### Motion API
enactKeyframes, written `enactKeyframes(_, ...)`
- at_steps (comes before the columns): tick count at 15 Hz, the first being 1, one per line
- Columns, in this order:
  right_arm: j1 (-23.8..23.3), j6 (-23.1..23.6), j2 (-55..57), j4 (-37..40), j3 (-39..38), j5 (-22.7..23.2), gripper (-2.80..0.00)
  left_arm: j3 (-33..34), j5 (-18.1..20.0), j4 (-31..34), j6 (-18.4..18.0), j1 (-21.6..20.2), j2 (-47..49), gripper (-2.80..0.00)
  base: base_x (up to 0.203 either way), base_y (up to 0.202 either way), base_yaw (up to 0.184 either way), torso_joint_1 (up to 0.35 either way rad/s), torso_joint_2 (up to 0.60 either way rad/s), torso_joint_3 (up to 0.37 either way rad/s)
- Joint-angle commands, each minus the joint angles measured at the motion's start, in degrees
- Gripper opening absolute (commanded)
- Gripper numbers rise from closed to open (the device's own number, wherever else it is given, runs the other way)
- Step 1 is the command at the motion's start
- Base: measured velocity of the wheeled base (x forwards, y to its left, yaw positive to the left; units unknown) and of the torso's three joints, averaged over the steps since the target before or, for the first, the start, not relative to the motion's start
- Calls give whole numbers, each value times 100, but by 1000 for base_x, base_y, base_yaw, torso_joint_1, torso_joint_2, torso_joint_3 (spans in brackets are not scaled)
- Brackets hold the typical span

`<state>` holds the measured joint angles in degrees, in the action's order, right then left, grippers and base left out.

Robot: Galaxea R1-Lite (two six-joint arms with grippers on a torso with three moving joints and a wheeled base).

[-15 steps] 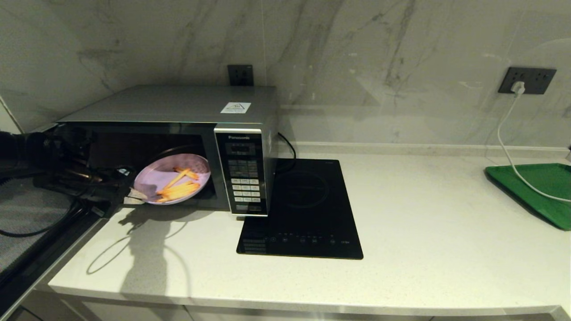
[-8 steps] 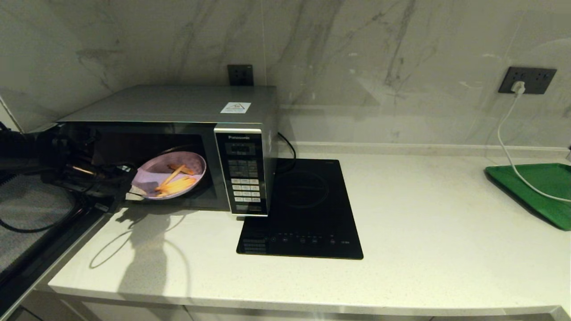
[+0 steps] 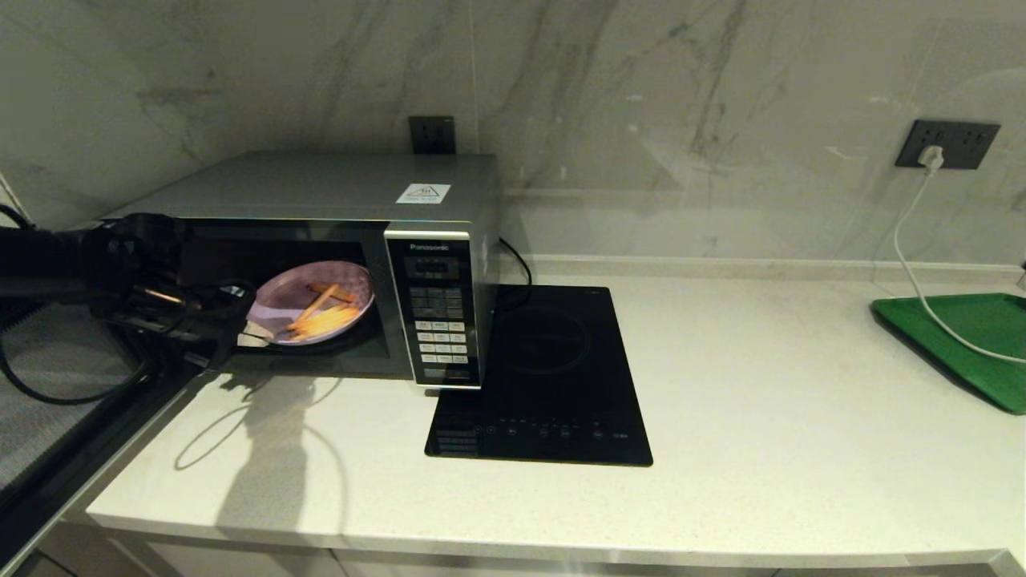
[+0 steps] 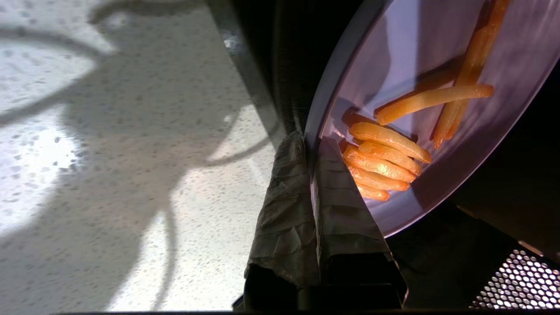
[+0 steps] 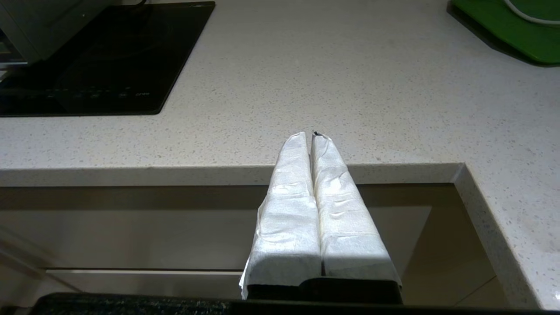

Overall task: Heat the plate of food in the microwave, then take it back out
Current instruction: Put the plate in the microwave oven

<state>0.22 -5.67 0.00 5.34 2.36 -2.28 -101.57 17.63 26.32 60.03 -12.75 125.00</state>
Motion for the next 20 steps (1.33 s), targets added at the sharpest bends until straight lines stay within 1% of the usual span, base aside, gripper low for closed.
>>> enactKeyframes(1,4,-4,9,2,1,-1,-280,-91,5,15,35,46,77,-280,0,0,0,0,0,0)
enactKeyframes(9,4,-4,9,2,1,-1,-280,-166,13,31,23,71,196,-280,0,0,0,0,0,0)
enactKeyframes(10,4,-4,9,2,1,-1,-280,-170,13,22,16,71,202,0,0,0,0,0,0,0)
enactKeyframes(14,4,-4,9,2,1,-1,-280,-170,21,5,18,80,235,0,0,0,0,0,0,0)
enactKeyframes(17,4,-4,9,2,1,-1,-280,-118,21,53,24,114,67,0,0,0,0,0,0,0)
enactKeyframes(20,4,-4,9,2,1,-1,-280,-45,38,344,-16,124,-289,0,0,0,0,0,0,0)
